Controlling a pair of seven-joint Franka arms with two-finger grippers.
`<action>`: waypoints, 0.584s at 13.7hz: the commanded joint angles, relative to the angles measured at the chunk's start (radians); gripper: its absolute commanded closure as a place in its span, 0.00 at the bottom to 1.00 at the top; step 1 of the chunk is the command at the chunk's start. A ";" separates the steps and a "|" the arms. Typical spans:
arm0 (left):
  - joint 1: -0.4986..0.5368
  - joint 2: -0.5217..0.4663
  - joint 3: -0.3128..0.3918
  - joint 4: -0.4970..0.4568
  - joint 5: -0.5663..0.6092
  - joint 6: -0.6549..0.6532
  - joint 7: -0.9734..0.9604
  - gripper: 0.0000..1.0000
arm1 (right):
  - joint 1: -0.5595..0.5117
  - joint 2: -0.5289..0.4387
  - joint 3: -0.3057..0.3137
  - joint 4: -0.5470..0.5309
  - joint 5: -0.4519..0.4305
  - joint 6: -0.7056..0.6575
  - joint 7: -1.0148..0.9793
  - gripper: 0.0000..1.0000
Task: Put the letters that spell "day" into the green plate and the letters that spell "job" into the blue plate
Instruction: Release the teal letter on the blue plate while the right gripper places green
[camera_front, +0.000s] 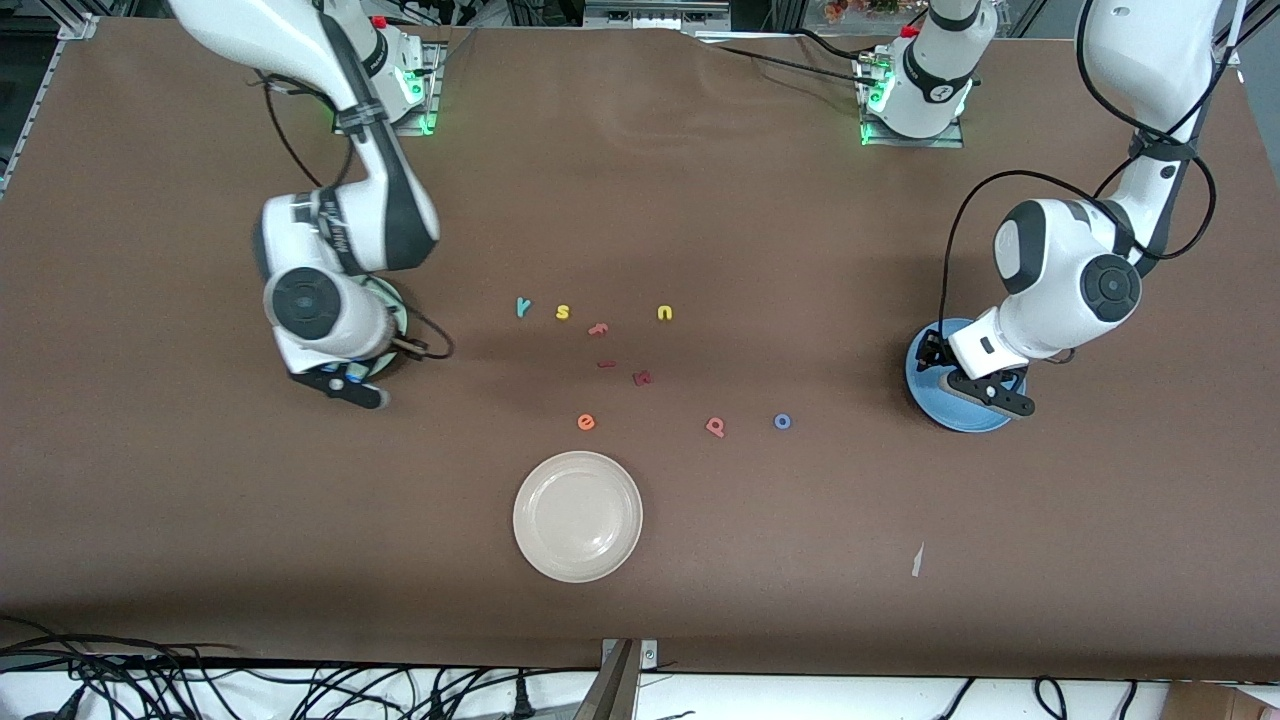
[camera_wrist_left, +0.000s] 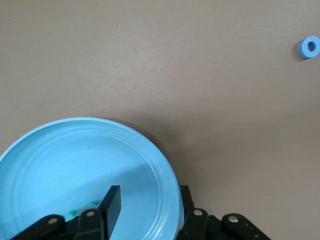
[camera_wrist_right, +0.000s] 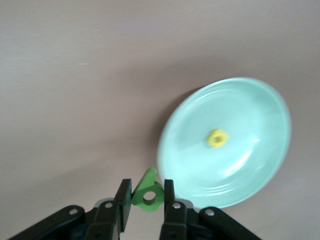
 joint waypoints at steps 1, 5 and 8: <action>-0.057 0.004 -0.007 0.036 0.009 0.012 -0.010 0.45 | 0.006 -0.045 -0.071 -0.148 0.089 0.048 -0.189 0.81; -0.170 0.080 -0.007 0.140 -0.155 0.014 -0.026 0.45 | 0.005 -0.043 -0.150 -0.294 0.246 0.130 -0.385 0.79; -0.253 0.163 -0.007 0.232 -0.175 0.052 -0.050 0.45 | 0.005 -0.025 -0.150 -0.297 0.255 0.138 -0.383 0.00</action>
